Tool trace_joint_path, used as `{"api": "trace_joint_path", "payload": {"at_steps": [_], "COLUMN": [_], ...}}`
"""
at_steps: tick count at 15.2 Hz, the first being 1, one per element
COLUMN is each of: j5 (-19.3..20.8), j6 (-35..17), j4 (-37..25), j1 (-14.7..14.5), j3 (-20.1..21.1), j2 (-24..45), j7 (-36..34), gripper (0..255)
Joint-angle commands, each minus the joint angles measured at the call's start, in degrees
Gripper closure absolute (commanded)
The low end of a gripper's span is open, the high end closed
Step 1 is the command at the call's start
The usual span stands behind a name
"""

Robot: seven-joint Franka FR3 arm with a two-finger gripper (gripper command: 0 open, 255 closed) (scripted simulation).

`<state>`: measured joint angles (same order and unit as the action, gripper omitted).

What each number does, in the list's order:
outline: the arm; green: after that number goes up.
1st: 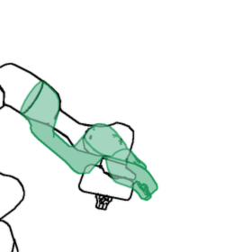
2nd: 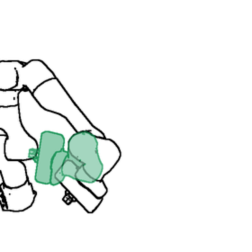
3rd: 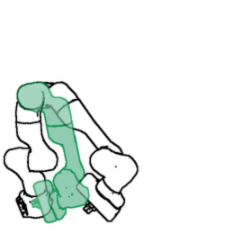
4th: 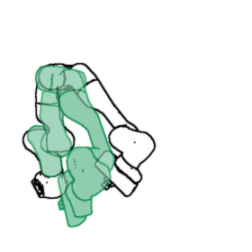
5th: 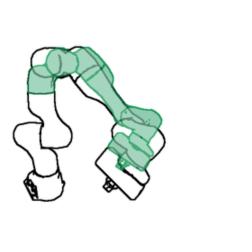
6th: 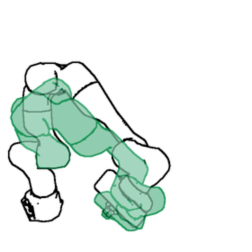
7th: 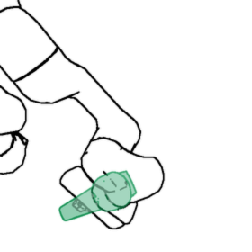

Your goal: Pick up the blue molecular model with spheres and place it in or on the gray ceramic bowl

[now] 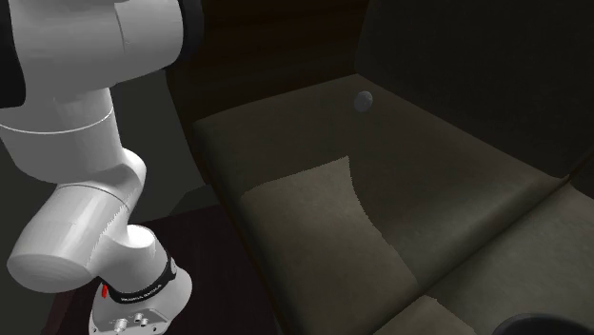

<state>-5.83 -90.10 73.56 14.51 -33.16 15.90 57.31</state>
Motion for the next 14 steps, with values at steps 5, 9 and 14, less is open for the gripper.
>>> {"api": "trace_joint_path", "payload": {"at_steps": [5, 9, 14], "j5": [-1.1, -0.6, -0.3], "j6": [-3.4, -6.9, -11.2], "j4": [1.7, 5.9, 10.9], "j1": [1.0, 0.3, -0.4], "j3": [0.0, 0.1, 0.2], "j2": [1.9, 1.1, 0.4], "j7": [1.3, 1.0, 0.8], "gripper": [255, 255, 255]}}
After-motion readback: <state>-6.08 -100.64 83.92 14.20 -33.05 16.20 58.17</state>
